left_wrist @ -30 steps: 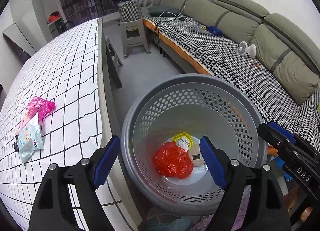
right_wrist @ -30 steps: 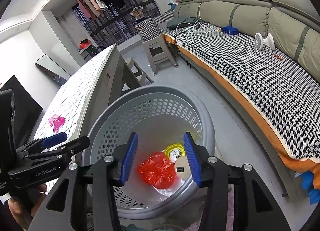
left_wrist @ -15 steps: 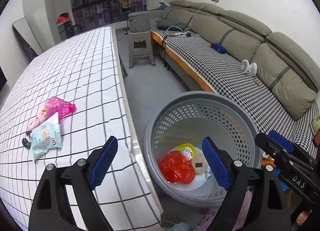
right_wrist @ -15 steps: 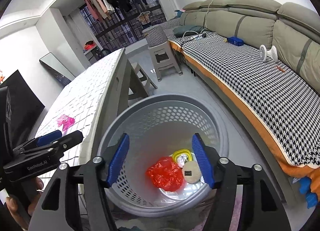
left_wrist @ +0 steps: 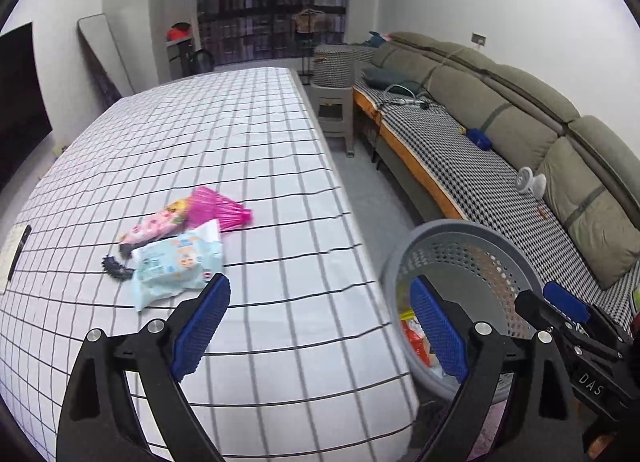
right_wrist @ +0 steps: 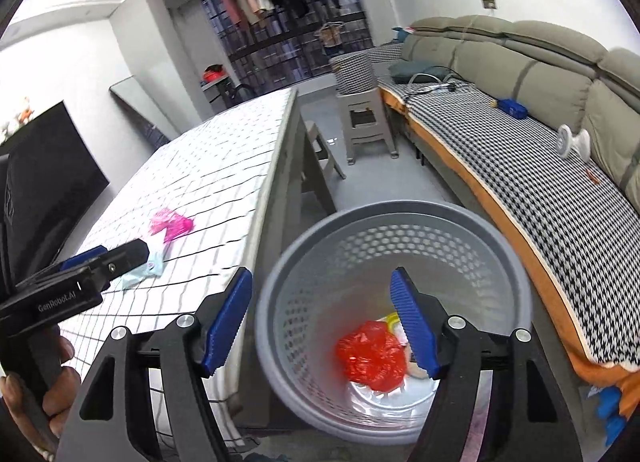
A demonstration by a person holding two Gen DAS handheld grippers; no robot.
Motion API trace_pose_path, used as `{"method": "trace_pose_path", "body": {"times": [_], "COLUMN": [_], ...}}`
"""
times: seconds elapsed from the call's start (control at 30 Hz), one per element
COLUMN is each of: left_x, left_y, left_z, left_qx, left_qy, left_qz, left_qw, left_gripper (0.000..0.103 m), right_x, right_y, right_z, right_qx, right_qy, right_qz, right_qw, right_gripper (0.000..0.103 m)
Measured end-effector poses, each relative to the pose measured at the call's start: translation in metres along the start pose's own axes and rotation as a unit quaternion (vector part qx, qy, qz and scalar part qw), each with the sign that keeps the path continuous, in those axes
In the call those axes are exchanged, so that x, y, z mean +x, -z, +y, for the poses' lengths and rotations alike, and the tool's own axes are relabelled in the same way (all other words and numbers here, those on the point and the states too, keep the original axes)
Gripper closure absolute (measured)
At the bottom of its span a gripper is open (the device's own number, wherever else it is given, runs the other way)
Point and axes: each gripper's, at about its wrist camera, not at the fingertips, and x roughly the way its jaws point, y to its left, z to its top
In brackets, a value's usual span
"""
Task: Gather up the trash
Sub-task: 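Move both tools back to the table toward the remaining items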
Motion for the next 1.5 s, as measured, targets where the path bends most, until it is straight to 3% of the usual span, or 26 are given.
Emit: {"method": "trace_pose_path", "body": {"times": [0.4,0.83,1.2,1.5], "left_x": [-0.017,-0.011,0.004,0.02], "left_y": [0.012,0.039,0.04,0.039], "left_z": [0.092,0.185,0.236,0.257], "left_qx": [-0.057,-0.12,-0.132,-0.15], "left_qy": [-0.067,-0.126,-0.163,-0.165], "left_qz": [-0.021,0.004,0.004,-0.001], "left_qw": [0.9959,0.9847,0.9778,0.9748], "left_gripper": [0.009,0.009,0.009,0.009], "right_x": [0.027,0.081,0.121,0.154], "right_y": [-0.011,-0.001,-0.002,-0.022], "right_z": [0.084,0.168,0.21,0.217], "right_qx": [-0.08,-0.152,-0.182,-0.179], "right_qy": [-0.039,-0.063,-0.079,-0.044], "right_qz": [0.007,0.057,0.095,0.104], "right_qw": [0.996,0.985,0.976,0.977], "right_gripper": [0.028,0.024,0.019,0.019]}}
